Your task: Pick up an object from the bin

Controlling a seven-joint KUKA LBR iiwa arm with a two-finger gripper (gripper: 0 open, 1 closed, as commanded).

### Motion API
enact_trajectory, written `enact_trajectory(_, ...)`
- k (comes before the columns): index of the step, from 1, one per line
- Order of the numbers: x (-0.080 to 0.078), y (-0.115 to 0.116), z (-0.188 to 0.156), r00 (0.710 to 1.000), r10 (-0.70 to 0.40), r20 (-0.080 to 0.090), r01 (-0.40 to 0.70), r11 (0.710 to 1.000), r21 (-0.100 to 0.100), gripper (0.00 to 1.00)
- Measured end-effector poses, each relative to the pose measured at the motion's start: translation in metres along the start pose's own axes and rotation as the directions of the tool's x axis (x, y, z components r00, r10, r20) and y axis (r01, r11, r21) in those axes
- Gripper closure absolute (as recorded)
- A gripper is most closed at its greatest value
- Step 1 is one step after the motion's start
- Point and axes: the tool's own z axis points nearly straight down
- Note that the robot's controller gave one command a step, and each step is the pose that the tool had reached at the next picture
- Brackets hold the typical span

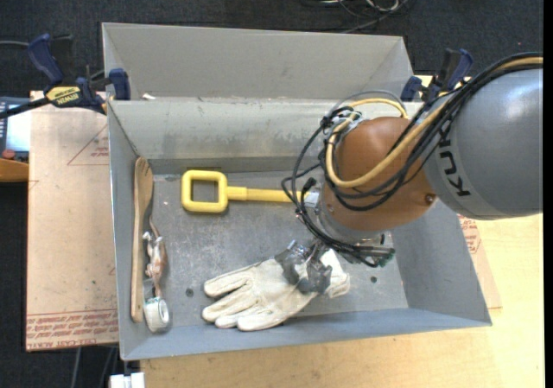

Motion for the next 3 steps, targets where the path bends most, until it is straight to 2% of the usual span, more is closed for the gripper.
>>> enact_trajectory(1, 0.026, -0.077, 0.059, 0.988, 0.156, 0.001, -0.156, 0.988, 0.014, 1.00)
enact_trajectory(2, -0.007, 0.007, -0.038, 1.000, -0.006, 0.008, 0.006, 1.000, 0.003, 1.00)
enact_trajectory(3, 0.040, -0.015, 0.058, 0.989, 0.148, 0.009, -0.148, 0.989, 0.011, 1.00)
